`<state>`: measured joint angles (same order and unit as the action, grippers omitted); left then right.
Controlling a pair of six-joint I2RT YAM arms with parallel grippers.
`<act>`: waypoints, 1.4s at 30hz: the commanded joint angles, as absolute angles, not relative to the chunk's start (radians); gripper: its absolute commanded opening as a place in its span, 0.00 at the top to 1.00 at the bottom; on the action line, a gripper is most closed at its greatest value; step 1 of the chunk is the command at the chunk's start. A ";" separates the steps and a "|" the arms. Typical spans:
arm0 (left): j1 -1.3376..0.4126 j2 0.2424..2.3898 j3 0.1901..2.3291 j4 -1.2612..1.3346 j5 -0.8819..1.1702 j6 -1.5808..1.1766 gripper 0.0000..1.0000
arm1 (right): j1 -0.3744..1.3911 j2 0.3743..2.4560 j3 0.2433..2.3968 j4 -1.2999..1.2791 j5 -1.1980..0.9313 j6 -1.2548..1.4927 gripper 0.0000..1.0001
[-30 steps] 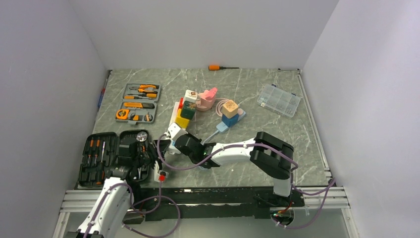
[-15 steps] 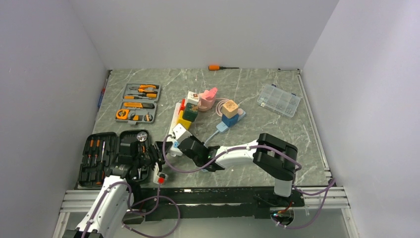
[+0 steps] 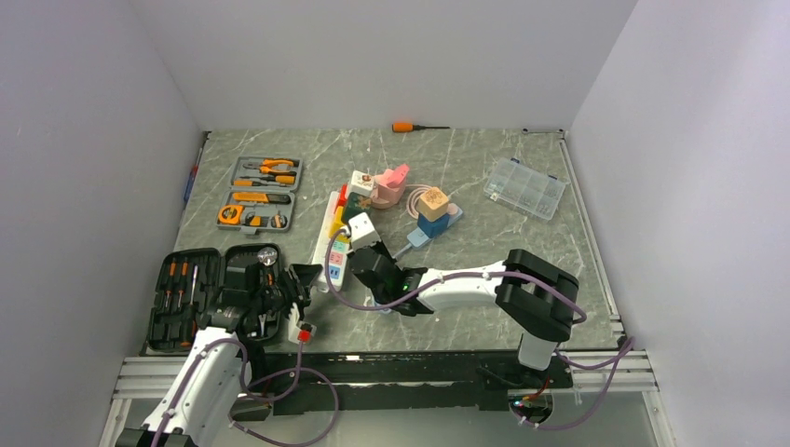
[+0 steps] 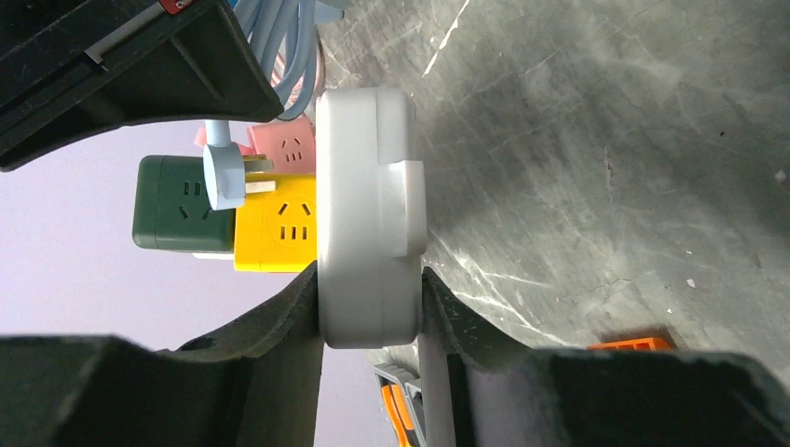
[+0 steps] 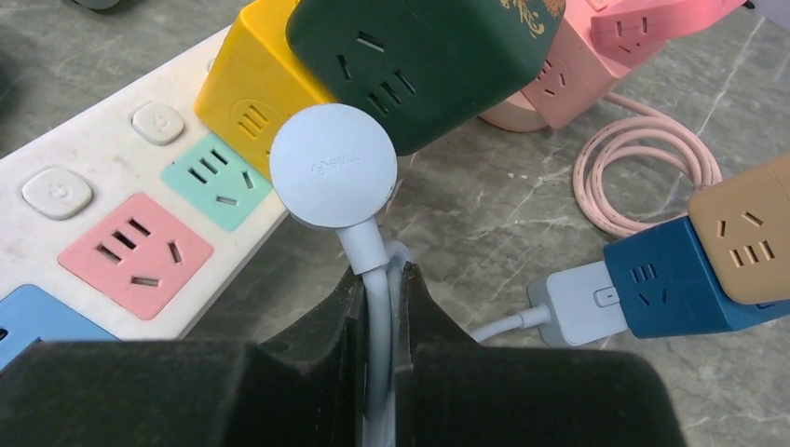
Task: Pull the plug off the socket
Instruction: Remove the plug from the socket, then place the plug at the center of the board.
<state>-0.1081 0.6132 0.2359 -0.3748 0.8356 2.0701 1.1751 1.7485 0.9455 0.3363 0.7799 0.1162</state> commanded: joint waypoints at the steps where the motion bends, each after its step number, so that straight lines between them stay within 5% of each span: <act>1: -0.101 0.641 0.232 -0.420 0.766 2.138 1.00 | 1.171 1.706 0.942 0.346 0.818 0.142 1.00; 6: -0.100 0.683 0.196 -0.327 0.743 2.082 0.98 | 1.200 1.658 0.860 0.256 0.724 0.191 1.00; 8: -0.101 0.711 0.192 -0.303 0.732 2.075 0.84 | 1.219 1.625 0.830 0.204 0.665 0.206 1.00; 18: -0.100 0.771 0.198 -0.328 0.721 2.074 0.55 | 1.261 1.545 0.715 -0.043 0.444 0.459 0.98; 25: -0.100 0.750 0.178 -0.387 0.725 2.078 0.39 | 1.262 1.530 0.700 -0.153 0.436 0.594 0.50; 31: -0.100 0.764 0.171 -0.389 0.730 2.065 0.39 | 1.246 1.409 0.713 -0.219 0.493 0.629 0.25; 36: -0.100 0.764 0.177 -0.386 0.737 2.025 0.30 | 1.162 1.276 0.720 -0.244 0.469 0.612 0.15; 42: -0.106 0.779 0.222 -0.441 0.731 1.898 0.32 | 0.944 1.115 0.681 -0.250 0.355 0.604 0.14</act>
